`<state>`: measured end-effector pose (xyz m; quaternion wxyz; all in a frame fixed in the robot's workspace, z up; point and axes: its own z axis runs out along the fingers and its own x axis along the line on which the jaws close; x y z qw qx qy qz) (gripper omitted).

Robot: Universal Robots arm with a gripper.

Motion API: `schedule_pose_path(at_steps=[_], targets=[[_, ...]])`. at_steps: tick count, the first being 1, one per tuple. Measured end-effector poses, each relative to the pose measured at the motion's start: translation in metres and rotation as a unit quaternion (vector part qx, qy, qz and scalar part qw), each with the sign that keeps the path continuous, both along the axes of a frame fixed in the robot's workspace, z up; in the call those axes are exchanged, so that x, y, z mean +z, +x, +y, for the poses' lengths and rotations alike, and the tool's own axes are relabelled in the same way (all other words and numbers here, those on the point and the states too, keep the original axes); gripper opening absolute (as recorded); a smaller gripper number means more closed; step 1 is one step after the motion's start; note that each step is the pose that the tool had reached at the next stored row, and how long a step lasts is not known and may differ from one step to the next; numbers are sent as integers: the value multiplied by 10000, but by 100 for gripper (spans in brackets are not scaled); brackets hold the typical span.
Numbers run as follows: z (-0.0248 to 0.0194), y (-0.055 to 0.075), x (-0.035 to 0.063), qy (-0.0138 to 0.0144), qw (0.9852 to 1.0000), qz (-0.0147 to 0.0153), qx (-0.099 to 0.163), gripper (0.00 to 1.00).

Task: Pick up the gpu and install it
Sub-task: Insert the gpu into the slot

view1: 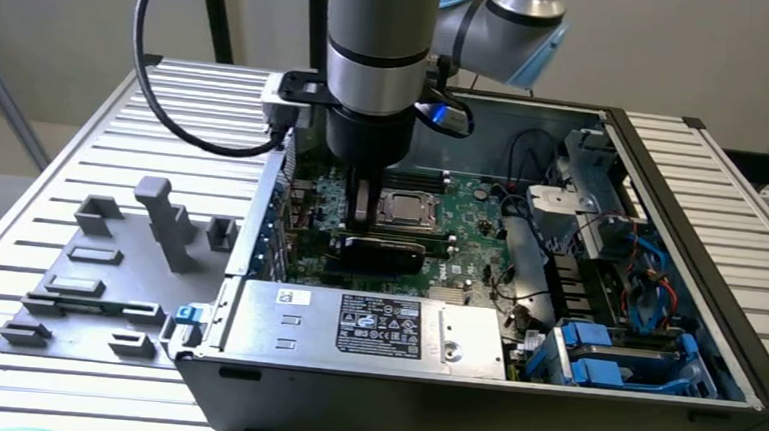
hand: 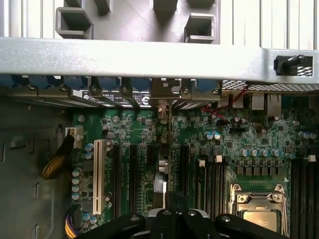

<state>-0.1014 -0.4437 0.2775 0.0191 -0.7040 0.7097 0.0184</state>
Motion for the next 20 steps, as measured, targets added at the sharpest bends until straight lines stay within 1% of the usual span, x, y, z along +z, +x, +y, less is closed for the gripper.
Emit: schedule_pose_path(at_steps=[6,9,11,14,16,18,20], targets=[[0,0,-50,0,10000,8,29,11],[-1,0,-69,-5,10000,15,40,11],[0,1,-90,0,10000,14,48,11],[-1,0,-106,-5,10000,19,59,11],[0,1,-106,-2,10000,25,64,11],[2,0,-76,10,10000,38,63,11],[0,-1,-8,-7,10000,55,64,11]])
